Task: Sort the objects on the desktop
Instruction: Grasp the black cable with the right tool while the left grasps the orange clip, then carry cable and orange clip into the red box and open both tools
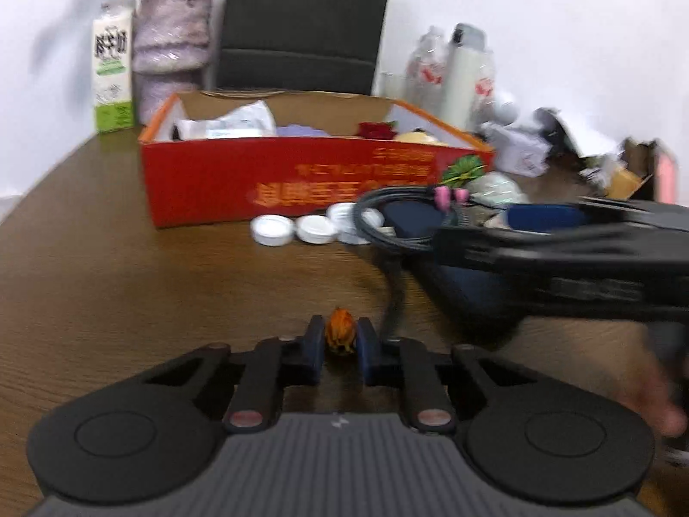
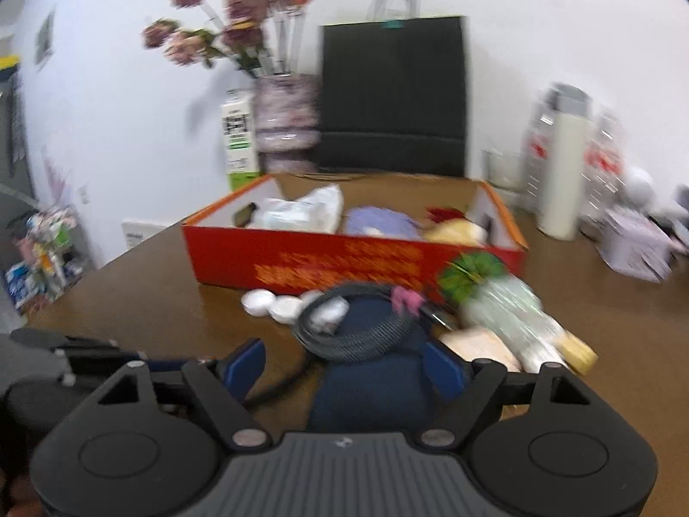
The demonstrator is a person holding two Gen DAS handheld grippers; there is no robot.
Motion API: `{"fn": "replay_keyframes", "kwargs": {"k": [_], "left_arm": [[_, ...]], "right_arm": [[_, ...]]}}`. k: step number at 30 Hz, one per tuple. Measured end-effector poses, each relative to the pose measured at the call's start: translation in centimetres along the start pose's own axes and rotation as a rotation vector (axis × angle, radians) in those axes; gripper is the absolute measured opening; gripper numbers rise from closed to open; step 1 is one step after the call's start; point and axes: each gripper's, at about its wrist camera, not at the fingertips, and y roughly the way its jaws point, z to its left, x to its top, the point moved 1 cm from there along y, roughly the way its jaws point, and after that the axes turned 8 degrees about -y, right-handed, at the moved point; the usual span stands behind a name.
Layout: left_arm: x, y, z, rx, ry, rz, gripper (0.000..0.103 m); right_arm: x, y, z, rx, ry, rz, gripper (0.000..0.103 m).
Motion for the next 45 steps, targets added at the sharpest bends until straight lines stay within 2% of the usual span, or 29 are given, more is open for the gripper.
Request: {"fn": "replay_keyframes", "kwargs": {"k": [3,4,6,10,15,21,29,34,37,41,45], "left_arm": [[-0.1,-0.2,0.2,-0.009,-0.023,-0.016,0.015],[-0.1,-0.3,0.4,-0.005,-0.032,-0.025,0.015],[0.0,-0.7,0.7,-0.002,-0.054,-0.044,0.014],[0.3,-1.4,0.9,0.018,-0.061,-0.092,0.015],[-0.3,-3.7,0.5,-0.003,-0.073,-0.145,0.015],[-2.4,-7.6,0.0,-0.023,-0.137,-0.158,0.015],[-4.2,-12.0,-1.8,0.006,-0.092,-0.163,0.015],[-5.4,-14.0,-2.5,0.004,-0.115,-0.134,0.015],[-5.6,-15.7,-2.7,-0.016,-0.130,-0.163,0.015],[-5.2,-16.8,-3.2,-0.023,-0.103,-0.198,0.015],[-5.1,-16.2,-3.0,-0.020,-0.114,-0.182,0.015]], "right_arm": [[1.4,2.8,1.3,0.010,-0.091,0.022,0.059],[1.8,3.8,1.7,0.007,-0.128,0.047,0.045],[2.1,5.8,2.2,-0.013,-0.182,0.121,0.033],[2.1,6.2,3.2,-0.054,-0.236,0.120,0.006],[2.8,2.3,2.4,-0.038,-0.158,0.045,0.004],[2.1,-6.3,0.3,-0.010,-0.012,-0.061,0.004],[-1.7,-14.3,0.0,0.040,0.143,-0.109,0.004],[-3.4,-18.1,1.2,0.044,0.141,-0.126,0.004],[-3.7,-19.6,1.2,0.135,0.179,-0.133,0.004],[-3.0,-21.5,0.6,0.225,0.238,-0.187,0.004],[-2.5,-22.1,0.1,0.258,0.274,-0.211,0.004]]}}
